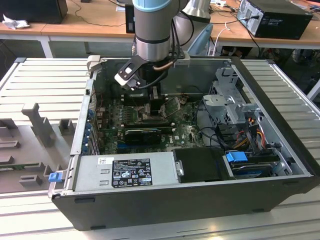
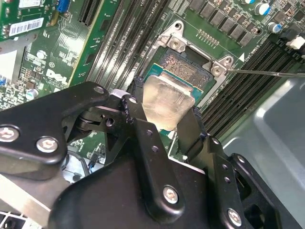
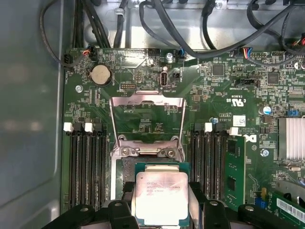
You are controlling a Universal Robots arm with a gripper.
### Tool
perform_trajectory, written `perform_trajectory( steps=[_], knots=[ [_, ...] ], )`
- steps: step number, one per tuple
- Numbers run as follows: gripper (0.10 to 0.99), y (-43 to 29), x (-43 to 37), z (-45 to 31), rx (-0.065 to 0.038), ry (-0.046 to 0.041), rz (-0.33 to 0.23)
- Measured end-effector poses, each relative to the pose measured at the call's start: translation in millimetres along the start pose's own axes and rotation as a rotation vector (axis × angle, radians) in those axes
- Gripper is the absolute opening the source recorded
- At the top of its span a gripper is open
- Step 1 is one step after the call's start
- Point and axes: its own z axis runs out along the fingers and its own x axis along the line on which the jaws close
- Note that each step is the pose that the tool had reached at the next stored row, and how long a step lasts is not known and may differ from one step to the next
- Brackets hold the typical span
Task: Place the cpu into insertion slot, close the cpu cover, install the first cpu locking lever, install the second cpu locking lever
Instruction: 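Place the cpu into insertion slot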
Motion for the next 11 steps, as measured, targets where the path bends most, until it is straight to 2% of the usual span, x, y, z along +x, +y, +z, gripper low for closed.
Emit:
perform_trajectory(
  steps=[11],
  knots=[
    [0.525,-2.2,3.6,1.0,0.000,0.0000,0.000]
  ],
)
